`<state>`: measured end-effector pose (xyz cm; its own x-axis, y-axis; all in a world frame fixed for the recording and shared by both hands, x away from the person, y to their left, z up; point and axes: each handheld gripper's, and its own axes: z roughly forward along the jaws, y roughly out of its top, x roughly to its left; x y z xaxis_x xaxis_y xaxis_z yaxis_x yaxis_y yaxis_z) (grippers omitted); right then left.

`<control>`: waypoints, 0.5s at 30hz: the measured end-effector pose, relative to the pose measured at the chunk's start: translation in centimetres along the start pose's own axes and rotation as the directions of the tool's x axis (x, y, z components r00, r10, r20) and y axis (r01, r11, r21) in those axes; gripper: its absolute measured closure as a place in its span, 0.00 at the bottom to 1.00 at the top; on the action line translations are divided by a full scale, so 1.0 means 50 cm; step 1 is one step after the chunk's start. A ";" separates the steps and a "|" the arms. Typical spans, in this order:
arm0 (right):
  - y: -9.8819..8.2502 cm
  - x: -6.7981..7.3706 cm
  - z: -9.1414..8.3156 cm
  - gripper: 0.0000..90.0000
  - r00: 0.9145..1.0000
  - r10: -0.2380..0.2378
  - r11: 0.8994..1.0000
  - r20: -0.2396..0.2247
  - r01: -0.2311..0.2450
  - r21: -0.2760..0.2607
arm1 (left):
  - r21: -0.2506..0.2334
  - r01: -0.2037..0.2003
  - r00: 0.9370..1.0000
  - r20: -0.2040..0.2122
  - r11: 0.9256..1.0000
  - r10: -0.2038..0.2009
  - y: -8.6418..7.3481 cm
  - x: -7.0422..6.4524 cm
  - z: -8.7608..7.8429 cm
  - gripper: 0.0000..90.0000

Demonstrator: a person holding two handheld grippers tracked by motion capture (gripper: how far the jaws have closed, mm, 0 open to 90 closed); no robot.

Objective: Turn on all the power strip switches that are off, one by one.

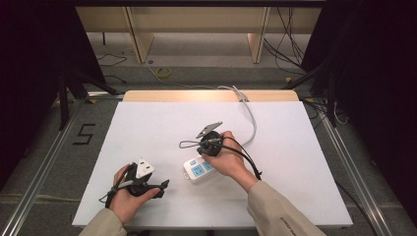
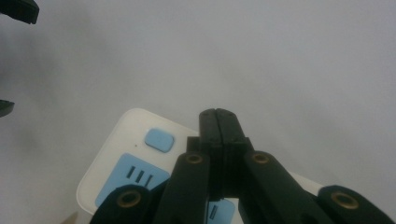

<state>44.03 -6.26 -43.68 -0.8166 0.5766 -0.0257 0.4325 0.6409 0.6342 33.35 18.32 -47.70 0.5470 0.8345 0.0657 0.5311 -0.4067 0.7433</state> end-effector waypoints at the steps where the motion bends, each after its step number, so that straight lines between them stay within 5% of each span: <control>1: 0.001 0.002 0.001 1.00 1.000 0.003 1.000 0.002 -0.003 -0.001 | 0.000 0.000 1.000 0.000 1.000 0.000 0.000 0.000 0.000 0.18; 15: 0.009 0.018 0.010 1.00 1.000 -0.017 1.000 -0.015 0.017 0.014 | 0.004 -0.004 1.000 0.000 1.000 0.004 0.000 -0.001 -0.001 0.18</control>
<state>43.69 -5.22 -43.82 -0.8294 0.5581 -0.0248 0.4237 0.6574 0.6231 33.32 18.29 -47.66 0.5491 0.8330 0.0685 0.5319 -0.4114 0.7402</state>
